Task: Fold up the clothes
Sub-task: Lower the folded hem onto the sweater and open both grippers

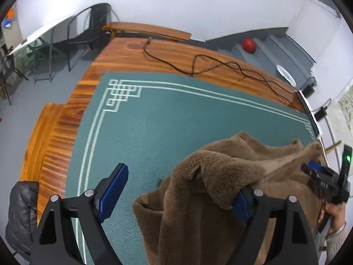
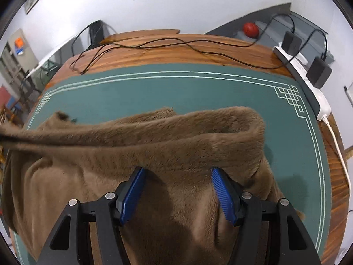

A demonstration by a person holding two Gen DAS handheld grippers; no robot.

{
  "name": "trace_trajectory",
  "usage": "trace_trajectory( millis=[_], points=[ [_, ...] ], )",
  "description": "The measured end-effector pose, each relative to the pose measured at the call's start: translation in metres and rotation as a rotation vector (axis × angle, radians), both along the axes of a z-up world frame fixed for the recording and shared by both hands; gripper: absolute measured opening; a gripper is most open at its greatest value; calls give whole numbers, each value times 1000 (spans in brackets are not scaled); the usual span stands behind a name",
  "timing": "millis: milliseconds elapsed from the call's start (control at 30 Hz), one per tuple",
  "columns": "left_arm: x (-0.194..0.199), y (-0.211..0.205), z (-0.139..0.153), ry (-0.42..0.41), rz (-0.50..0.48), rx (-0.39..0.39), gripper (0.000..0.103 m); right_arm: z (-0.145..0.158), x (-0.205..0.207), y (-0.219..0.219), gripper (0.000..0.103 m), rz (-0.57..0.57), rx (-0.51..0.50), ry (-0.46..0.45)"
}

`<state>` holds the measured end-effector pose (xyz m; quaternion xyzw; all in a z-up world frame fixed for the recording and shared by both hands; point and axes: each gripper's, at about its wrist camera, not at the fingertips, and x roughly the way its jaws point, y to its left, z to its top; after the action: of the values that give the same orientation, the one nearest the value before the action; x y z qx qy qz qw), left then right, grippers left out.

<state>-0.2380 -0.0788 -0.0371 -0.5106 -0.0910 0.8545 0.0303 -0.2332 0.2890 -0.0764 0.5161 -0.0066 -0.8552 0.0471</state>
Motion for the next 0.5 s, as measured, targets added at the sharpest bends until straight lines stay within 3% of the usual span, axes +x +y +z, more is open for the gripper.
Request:
trace_trajectory(
  millis=[67, 167, 267, 433, 500],
  points=[
    [3, 2, 0, 0, -37, 44, 88, -2, -3, 3, 65, -23, -15, 2],
    [5, -14, -1, -24, -77, 377, 88, -5, -1, 3, 65, -31, -13, 9],
    [4, -29, 2, -27, -23, 447, 88, -7, 1, 3, 65, -33, -5, 16],
    [5, -28, 15, 34, 2, 121, 88, -6, 6, 4, 65, -46, -2, 40],
    [9, -24, 10, 19, -22, 115, 88, -6, 10, 3, 65, -52, 22, 52]
  ],
)
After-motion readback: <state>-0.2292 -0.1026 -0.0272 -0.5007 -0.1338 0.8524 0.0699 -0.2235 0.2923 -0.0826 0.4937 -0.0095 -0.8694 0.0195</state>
